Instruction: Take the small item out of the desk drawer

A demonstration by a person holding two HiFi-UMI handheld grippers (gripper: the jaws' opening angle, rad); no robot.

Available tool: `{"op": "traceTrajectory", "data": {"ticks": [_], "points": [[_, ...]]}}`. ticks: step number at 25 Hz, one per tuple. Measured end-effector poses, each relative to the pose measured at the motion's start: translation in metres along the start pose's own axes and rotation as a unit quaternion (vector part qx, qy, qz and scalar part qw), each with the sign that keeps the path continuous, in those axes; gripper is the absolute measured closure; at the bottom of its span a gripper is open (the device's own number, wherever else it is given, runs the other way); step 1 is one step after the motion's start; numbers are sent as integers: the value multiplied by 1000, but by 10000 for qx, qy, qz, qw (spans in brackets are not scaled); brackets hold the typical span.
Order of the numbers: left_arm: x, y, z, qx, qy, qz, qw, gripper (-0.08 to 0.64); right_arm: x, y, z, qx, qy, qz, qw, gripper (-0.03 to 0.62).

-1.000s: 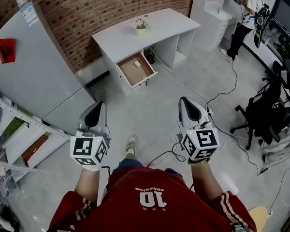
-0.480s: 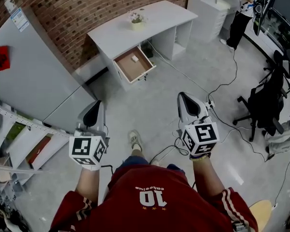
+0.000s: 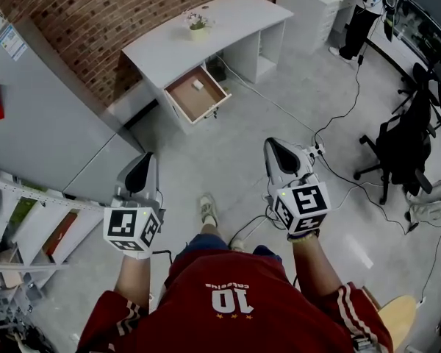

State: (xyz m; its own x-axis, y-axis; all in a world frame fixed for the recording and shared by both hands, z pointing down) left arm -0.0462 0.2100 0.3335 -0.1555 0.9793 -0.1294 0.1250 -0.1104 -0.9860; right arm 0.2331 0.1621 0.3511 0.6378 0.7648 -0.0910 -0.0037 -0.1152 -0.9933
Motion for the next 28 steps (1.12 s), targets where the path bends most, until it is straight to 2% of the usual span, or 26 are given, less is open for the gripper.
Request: {"op": "traceTrajectory", "data": {"ticks": [8,16,28], "points": [[-38,0,13,14,-91,1,10000,560,-32,1,-11,-6,51,97,9999,589],[-85,10,35,-89,-331,-54,9994,560,-93,13,-24,-52,87,134,9999,589],[-155,18,117,113,-288,-83,9995,560,-209,34,-18,132,329,311,9989,589]]}}
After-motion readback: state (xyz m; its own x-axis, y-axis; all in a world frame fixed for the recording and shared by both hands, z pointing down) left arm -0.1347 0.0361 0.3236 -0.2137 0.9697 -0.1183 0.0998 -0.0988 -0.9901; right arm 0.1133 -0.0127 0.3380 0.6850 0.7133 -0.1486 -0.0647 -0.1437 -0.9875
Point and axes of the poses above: the fingertips, and each gripper's own axes: x backward along the fingers, z to its left, y out of its top, the point moved 4 cm from there along x, backward along the fingers, and after that the axes turned 7 degrees about y, right-handed, at the moved point
